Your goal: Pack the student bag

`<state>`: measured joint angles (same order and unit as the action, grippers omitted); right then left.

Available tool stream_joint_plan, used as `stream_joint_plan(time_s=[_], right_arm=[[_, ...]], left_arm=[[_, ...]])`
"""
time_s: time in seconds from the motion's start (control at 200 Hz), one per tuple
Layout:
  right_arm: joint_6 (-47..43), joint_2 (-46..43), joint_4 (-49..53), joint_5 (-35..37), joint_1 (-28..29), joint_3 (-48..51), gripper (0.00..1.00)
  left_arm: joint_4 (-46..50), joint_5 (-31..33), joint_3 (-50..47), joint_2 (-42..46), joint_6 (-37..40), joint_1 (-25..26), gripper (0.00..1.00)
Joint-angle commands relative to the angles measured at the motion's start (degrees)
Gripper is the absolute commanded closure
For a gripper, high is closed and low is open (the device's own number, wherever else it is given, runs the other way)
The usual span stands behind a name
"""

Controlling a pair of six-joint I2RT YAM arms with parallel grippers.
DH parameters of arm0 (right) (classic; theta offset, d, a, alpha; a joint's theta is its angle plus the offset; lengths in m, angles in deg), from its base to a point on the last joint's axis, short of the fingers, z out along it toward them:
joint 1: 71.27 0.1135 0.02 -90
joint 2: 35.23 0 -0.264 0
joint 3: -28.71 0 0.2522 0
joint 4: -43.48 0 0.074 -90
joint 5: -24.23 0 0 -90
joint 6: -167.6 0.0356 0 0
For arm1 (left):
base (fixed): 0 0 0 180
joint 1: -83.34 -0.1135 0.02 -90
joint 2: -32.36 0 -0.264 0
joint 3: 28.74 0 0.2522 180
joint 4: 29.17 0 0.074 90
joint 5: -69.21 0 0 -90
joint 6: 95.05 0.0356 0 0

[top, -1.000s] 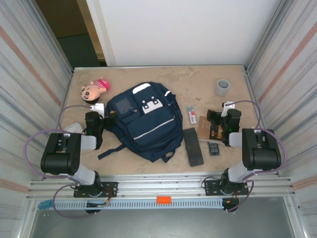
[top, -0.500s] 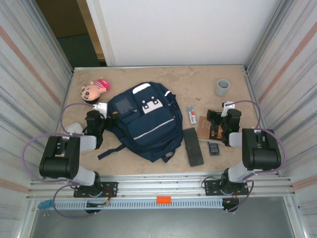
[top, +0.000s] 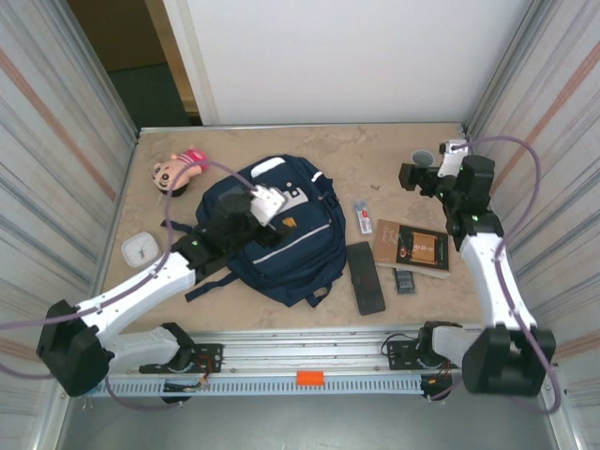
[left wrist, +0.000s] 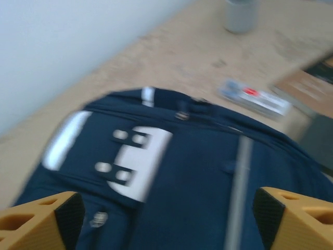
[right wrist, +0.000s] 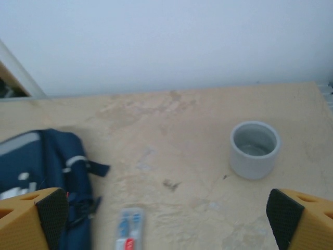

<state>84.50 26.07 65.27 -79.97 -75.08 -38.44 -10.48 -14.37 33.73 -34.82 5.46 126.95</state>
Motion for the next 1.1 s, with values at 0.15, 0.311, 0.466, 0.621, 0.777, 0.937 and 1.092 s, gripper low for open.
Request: stream_joint_plan(time_s=[0.15,0.311,0.466,0.621,0.777,0.937,1.092], right_arm=[[14.6,-11.9,14.6,-13.8,-0.7,10.3,0.01],[22.2,-11.3,9.9,-22.3,-0.7,14.1,0.01],[25.0,-13.2,10.5,-17.5,1.6,16.0,0.01],[26.6,-17.2,9.2,-12.0,5.4,18.3,0.01],[30.9,-18.9,13.2,-13.0,6.4,17.8,0.01],[37.6,-17.5,13.6,-15.6,7.0,17.5,0.01],[41.8,-13.7,11.7,-13.0,11.5,16.5,0.01]], left_arm=[[14.9,-3.7,10.8,-17.2,-8.3,6.3,0.14],[15.0,-5.6,18.0,-26.1,-7.4,6.5,0.1],[13.4,-3.6,21.1,-33.4,-6.9,6.4,0.09],[8.5,-0.9,20.0,-37.3,-2.6,5.7,0.34],[3.9,-3.9,15.8,-35.2,1.1,4.8,0.64],[3.3,-25.3,12.1,-29.1,6.7,2.3,0.97],[1.8,-37.2,8.1,-22.9,12.6,-0.1,1.0]])
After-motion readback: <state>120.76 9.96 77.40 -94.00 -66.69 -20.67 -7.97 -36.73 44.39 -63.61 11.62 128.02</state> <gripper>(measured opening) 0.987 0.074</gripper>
